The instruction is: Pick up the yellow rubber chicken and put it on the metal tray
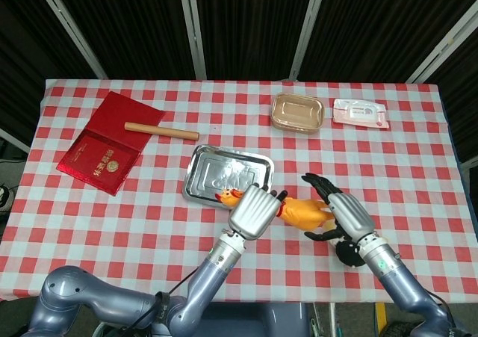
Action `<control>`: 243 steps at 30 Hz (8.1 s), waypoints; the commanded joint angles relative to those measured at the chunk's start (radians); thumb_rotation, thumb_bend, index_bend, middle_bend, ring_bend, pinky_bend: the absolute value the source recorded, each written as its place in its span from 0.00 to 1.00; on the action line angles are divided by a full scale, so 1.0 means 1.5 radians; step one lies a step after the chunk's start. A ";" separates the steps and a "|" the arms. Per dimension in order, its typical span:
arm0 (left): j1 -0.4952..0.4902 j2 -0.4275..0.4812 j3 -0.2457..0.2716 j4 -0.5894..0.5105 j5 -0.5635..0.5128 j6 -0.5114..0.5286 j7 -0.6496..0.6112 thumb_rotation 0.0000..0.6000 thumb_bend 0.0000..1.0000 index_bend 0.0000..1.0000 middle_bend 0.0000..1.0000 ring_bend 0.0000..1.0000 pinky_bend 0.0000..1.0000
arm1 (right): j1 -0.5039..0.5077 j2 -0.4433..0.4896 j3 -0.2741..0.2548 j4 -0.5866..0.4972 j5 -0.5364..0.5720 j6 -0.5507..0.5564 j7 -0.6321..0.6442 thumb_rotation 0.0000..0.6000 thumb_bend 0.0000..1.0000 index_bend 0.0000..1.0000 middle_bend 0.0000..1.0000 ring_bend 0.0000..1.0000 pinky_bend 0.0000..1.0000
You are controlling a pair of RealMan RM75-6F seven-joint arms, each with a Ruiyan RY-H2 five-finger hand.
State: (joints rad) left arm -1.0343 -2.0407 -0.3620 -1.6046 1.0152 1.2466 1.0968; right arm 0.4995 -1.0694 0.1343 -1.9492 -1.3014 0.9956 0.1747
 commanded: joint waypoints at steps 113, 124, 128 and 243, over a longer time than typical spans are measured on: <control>-0.009 -0.004 0.027 0.010 0.019 0.004 -0.027 1.00 0.58 0.60 0.62 0.56 0.66 | -0.003 -0.026 0.004 0.066 0.021 -0.011 0.009 1.00 1.00 0.97 0.78 0.87 1.00; -0.008 -0.004 0.031 0.010 0.020 0.003 -0.030 1.00 0.58 0.60 0.62 0.56 0.66 | -0.003 -0.033 0.004 0.066 0.029 -0.006 -0.006 1.00 1.00 1.00 0.94 1.00 1.00; -0.007 -0.003 0.030 0.010 0.022 0.006 -0.032 1.00 0.58 0.60 0.62 0.56 0.66 | -0.008 -0.032 0.003 0.063 0.021 0.002 -0.005 1.00 1.00 0.97 0.87 0.90 0.98; 0.101 0.147 0.070 0.128 0.121 -0.070 -0.461 1.00 0.58 0.59 0.60 0.55 0.61 | -0.085 0.070 -0.027 0.152 -0.067 0.085 0.138 1.00 0.01 0.00 0.00 0.00 0.06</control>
State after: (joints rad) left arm -0.8897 -1.8204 -0.2485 -1.4710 1.2046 1.1718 0.4666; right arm 0.3747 -0.9636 0.0922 -1.7239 -1.4023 1.1215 0.3794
